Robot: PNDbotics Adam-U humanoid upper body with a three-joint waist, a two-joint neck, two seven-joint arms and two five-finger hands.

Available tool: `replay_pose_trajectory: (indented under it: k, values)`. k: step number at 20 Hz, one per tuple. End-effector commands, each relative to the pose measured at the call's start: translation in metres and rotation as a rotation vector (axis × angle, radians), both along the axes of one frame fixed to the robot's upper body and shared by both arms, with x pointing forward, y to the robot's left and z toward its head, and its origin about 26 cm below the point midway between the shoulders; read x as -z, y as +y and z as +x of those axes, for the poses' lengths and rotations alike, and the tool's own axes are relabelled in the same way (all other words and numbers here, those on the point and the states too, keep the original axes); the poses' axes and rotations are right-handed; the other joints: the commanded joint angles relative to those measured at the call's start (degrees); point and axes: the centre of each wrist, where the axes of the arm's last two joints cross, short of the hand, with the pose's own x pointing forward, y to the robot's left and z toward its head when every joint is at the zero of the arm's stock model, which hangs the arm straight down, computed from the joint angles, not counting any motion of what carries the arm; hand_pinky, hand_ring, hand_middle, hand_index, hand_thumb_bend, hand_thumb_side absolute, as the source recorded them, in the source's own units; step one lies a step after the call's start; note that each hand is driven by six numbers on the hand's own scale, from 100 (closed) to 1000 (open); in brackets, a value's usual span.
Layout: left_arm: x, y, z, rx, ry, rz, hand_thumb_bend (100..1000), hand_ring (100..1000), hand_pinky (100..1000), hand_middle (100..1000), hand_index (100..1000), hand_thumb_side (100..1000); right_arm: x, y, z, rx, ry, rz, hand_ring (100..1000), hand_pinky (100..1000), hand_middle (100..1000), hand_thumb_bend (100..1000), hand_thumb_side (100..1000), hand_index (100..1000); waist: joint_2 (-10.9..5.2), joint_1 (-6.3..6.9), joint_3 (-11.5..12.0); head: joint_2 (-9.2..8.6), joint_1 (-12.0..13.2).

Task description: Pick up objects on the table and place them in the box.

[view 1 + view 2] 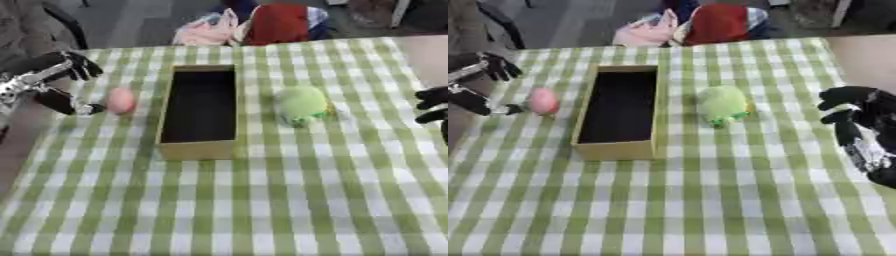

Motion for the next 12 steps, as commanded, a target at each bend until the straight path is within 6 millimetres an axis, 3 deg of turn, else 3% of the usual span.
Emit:
replay_pose_trajectory:
  k: [1,4,6,12]
  values:
    - [-0.009,0.006,0.003,-0.040,-0.039,0.032,502,689,685,674,808,244,-0.010,-0.002,0.000,-0.007,-0.024,-0.016,892,703,681,100,423,849,-0.82,-0.08,-0.21,-0.62,0.22]
    - [-0.003,0.007,0.006,-0.061,-0.048,0.028,487,680,683,664,801,237,-0.011,-0.002,0.001,-0.011,-0.027,-0.018,892,703,681,100,423,849,-0.66,0.00,-0.64,-0.75,0.39]
    - [-0.001,0.006,0.006,-0.073,-0.062,0.026,428,676,681,660,798,211,-0.012,-0.001,0.001,-0.016,-0.030,-0.019,892,703,681,100,425,849,-0.48,0.08,-1.05,-0.93,0.49]
    - [0.013,0.006,0.008,-0.116,-0.073,0.032,410,669,678,657,789,201,-0.014,0.001,0.002,-0.025,-0.037,-0.027,892,704,681,100,431,849,0.21,0.23,-2.19,-1.51,0.90]
